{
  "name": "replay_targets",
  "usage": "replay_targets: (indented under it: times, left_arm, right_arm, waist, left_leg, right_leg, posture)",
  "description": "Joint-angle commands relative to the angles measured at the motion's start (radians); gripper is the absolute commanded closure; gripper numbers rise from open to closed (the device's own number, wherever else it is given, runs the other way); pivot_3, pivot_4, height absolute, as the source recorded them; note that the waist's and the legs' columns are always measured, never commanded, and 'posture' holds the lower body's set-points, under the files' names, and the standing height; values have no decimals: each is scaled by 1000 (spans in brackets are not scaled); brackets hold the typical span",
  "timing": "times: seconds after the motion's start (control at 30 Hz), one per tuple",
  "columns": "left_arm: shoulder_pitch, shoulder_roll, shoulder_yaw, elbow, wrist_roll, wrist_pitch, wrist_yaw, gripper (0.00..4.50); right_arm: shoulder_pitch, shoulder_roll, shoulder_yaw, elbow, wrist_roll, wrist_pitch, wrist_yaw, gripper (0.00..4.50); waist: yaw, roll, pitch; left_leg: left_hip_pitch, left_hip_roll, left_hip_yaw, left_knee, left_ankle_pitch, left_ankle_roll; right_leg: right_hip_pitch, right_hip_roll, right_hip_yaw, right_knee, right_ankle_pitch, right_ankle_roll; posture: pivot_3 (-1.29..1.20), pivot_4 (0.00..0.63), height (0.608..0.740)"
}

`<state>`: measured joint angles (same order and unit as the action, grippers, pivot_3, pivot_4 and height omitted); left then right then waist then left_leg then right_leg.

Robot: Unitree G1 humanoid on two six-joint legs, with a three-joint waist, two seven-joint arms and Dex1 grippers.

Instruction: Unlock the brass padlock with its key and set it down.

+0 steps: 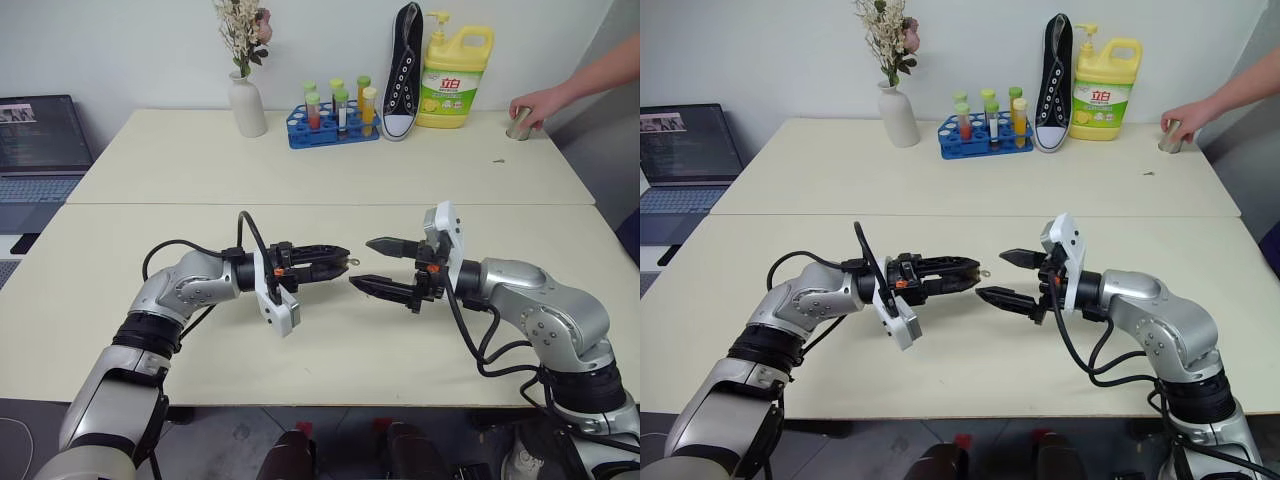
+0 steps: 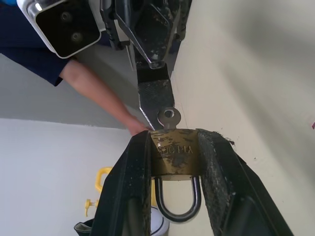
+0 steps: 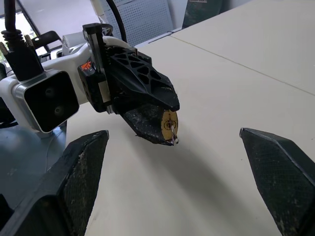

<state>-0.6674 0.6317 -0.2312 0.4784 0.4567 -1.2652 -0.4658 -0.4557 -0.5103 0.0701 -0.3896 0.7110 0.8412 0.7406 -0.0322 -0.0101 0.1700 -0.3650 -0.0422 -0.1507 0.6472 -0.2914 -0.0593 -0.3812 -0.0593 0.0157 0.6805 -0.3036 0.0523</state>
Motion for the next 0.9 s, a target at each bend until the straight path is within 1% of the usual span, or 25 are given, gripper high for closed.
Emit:
replay_targets:
  times: [0.03,0.6,0.63,0.7,0.8,0.9]
  left_arm:
    - [0,13,-1,-33,-6,8,24,3517]
    - [7,15,-12,-53,2,22,46,3517]
    - [8,16,-11,-54,2,23,47,3517]
    - [8,17,-11,-56,4,25,50,3517]
    - [9,19,-11,-57,8,28,55,3517]
    - [9,23,-12,-57,11,31,61,3517]
  right_arm:
    - [-24,1,-8,-18,15,3,5,0]
    - [-56,27,14,26,17,37,13,0]
    - [-57,27,16,29,15,35,13,377]
    - [-58,28,14,34,18,38,12,938]
    - [-57,27,12,38,18,36,15,1983]
    - [-57,22,10,42,18,36,21,3125]
  waist:
    - [0,0,0]
    - [0,0,0]
    - [0,0,0]
    - [0,0,0]
    - [0,0,0]
    - [0,0,0]
  left_leg:
    - [0,0,0,0,0,0]
    - [0,0,-1,0,0,0]
    - [0,0,-1,0,0,0]
    - [0,0,0,0,0,0]
    - [0,0,-1,0,0,0]
    - [0,0,0,0,0,0]
  right_leg:
    - [0,0,0,0,0,0]
    - [-1,0,0,0,0,0]
    - [-1,0,0,0,0,0]
    - [-1,0,0,0,0,0]
    - [-1,0,0,0,0,0]
    - [-1,0,1,1,0,0]
  posture:
    - [0,150,740]
    - [0,150,740]
    - [0,150,740]
    - [0,150,740]
    - [0,150,740]
    - [0,150,740]
